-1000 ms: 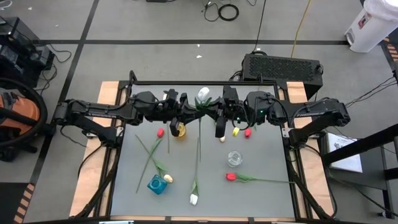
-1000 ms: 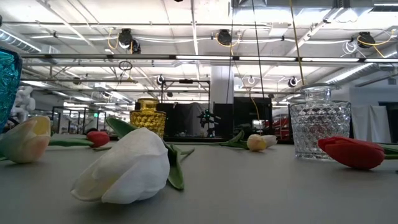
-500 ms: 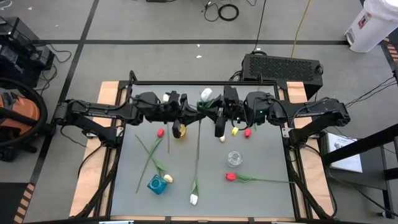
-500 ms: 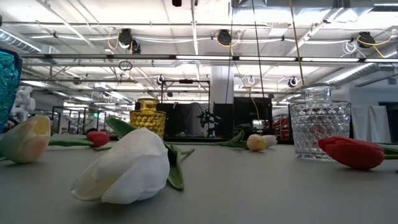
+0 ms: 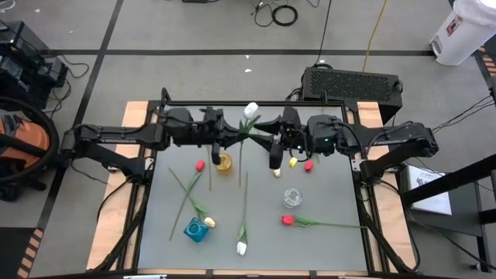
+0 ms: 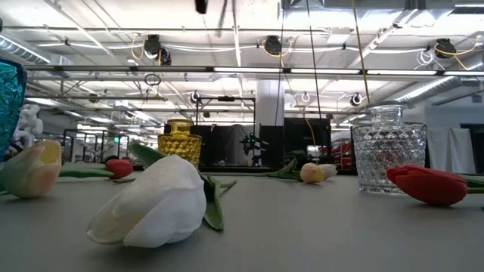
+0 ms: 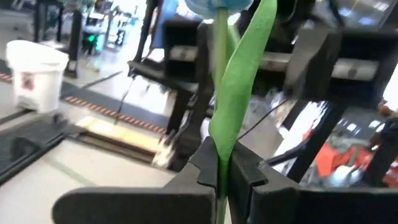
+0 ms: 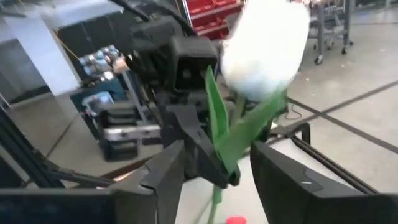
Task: Sort flowers into vase by color
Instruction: Put the bottom right white tulip into the yellow vase
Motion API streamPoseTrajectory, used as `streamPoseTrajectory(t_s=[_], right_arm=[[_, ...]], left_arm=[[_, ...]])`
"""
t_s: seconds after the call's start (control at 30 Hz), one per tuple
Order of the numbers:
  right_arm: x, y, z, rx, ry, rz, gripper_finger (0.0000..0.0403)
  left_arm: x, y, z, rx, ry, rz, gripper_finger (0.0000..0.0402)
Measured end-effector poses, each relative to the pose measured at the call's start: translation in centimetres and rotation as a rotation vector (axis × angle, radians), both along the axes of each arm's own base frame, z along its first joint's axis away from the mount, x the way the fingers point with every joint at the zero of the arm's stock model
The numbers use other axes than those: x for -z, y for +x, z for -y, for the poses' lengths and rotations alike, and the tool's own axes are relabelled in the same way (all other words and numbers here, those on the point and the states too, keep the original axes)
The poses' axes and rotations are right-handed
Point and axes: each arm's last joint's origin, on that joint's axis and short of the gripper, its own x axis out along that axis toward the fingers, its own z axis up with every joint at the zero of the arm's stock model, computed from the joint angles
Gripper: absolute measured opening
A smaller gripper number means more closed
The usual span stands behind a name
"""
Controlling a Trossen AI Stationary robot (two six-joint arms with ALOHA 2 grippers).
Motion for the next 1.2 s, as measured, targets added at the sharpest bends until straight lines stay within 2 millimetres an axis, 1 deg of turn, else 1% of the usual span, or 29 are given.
streamPoseTrajectory(t_s=[0.13,0.33,0.47,0.6,0.67,0.77,0.97,1.03,1.1,1.2], right_arm=[[-0.7,-1.2,0.2,0.037,-0.003,0.008,0.0176],[-1.4,-2.8,0.4,0.045,0.001,-0.008,0.0176],[-1.1,-3.1,0.4,0.047,0.021,-0.042,0.0176],[-1.0,-3.1,0.1,0.036,0.031,-0.052,0.0176],[-0.9,-3.1,-0.1,0.029,0.03,-0.059,0.0176],[-0.7,-3.0,-0.4,0.019,0.031,-0.075,0.0176],[-0.4,-3.2,-0.9,0.001,0.036,-0.102,0.0176],[-0.4,-3.2,-1.1,-0.005,0.035,-0.106,0.0176],[-0.3,-3.3,-1.2,-0.007,0.032,-0.118,0.0176],[-0.2,-3.3,-1.2,-0.007,0.032,-0.129,0.0176]], left_arm=[[-0.5,-1.4,-0.3,-0.055,0.045,-0.031,0.001],[-1.3,-3.9,-0.6,-0.199,0.141,-0.084,0.001],[-1.7,-5.5,-0.7,-0.287,0.188,-0.13,0.001],[-1.8,-6.6,-0.8,-0.366,0.219,-0.145,0.001],[-1.5,-7.0,-0.9,-0.428,0.221,-0.154,0.001],[-0.5,-7.7,-1.1,-0.505,0.227,-0.181,0.001],[1.7,-9.7,-0.9,-0.519,0.197,-0.183,0.001],[2.5,-10.4,-0.8,-0.522,0.174,-0.16,0.001],[3.0,-10.9,-0.8,-0.525,0.163,-0.102,0.001],[3.7,-11.1,-0.7,-0.516,0.15,-0.025,0.001]])
